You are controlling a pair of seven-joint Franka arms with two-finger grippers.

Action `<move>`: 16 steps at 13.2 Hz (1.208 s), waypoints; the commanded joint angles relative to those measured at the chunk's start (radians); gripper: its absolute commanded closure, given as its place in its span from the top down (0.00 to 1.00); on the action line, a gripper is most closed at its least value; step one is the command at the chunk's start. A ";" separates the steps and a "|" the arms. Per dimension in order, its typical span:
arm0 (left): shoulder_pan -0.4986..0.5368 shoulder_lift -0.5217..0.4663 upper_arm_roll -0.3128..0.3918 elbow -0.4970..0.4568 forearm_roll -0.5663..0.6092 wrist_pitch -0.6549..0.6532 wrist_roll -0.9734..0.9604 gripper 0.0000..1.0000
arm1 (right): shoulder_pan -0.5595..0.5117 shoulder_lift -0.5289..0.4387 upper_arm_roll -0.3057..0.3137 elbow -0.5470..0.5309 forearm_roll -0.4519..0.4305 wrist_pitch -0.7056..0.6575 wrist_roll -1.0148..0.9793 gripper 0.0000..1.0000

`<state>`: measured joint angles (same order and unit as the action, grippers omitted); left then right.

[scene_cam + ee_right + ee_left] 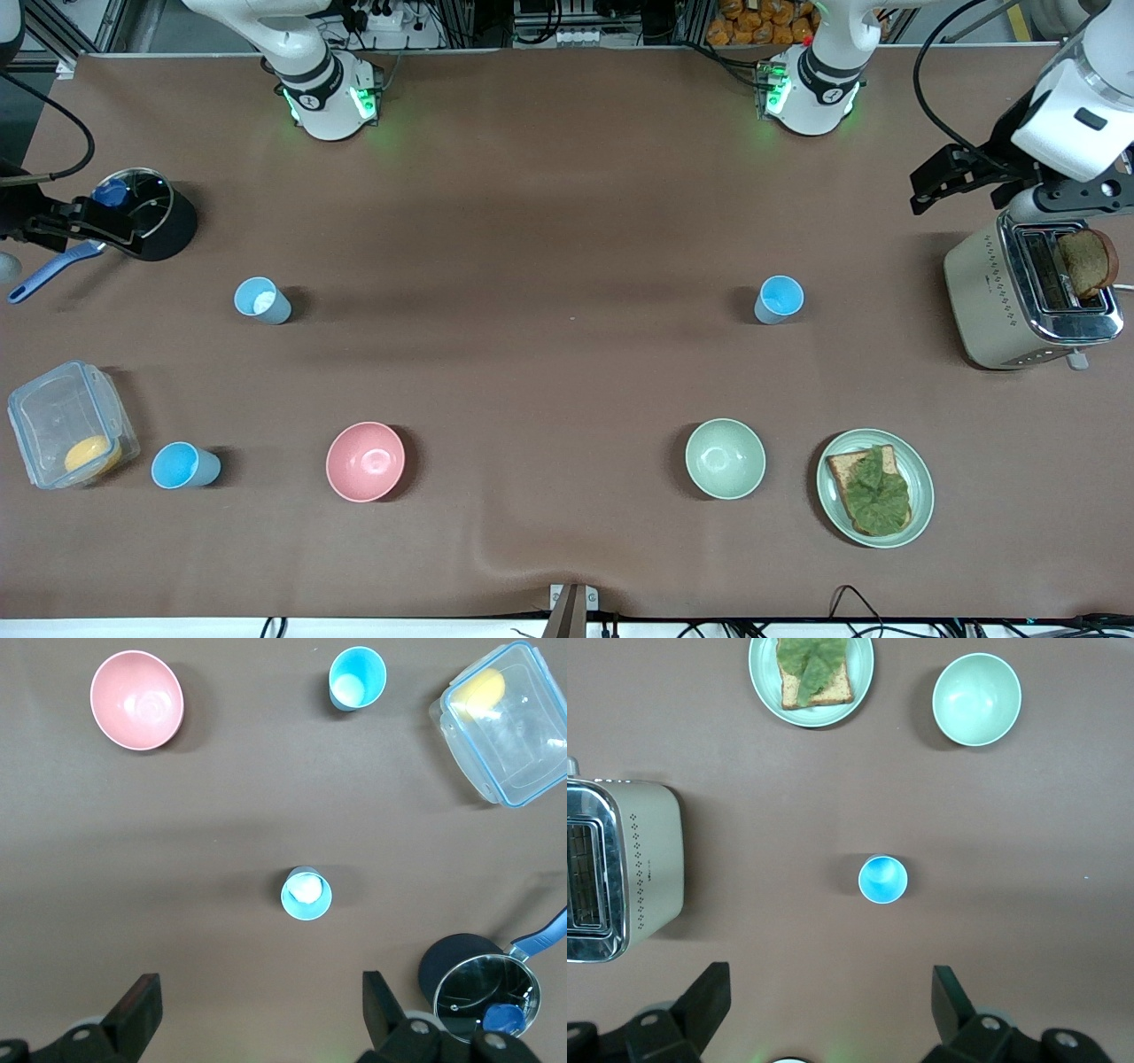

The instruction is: Stack blue cups with both arms

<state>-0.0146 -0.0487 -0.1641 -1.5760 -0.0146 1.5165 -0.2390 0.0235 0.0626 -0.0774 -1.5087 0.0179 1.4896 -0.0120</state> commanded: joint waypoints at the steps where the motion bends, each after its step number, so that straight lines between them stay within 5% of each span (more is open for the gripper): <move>1: 0.010 -0.016 -0.029 -0.006 -0.008 0.007 -0.003 1.00 | -0.001 -0.001 0.001 0.007 -0.001 -0.008 0.004 1.00; 12: 0.016 0.000 -0.015 0.007 0.007 0.007 -0.003 1.00 | -0.002 -0.001 -0.001 0.007 -0.001 -0.008 0.003 1.00; 16: 0.106 0.003 -0.017 0.002 0.007 0.005 0.003 1.00 | -0.001 -0.001 -0.001 0.007 -0.001 -0.008 0.004 1.00</move>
<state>0.0446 -0.0442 -0.1754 -1.5734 -0.0140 1.5267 -0.2390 0.0233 0.0626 -0.0780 -1.5087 0.0179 1.4895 -0.0120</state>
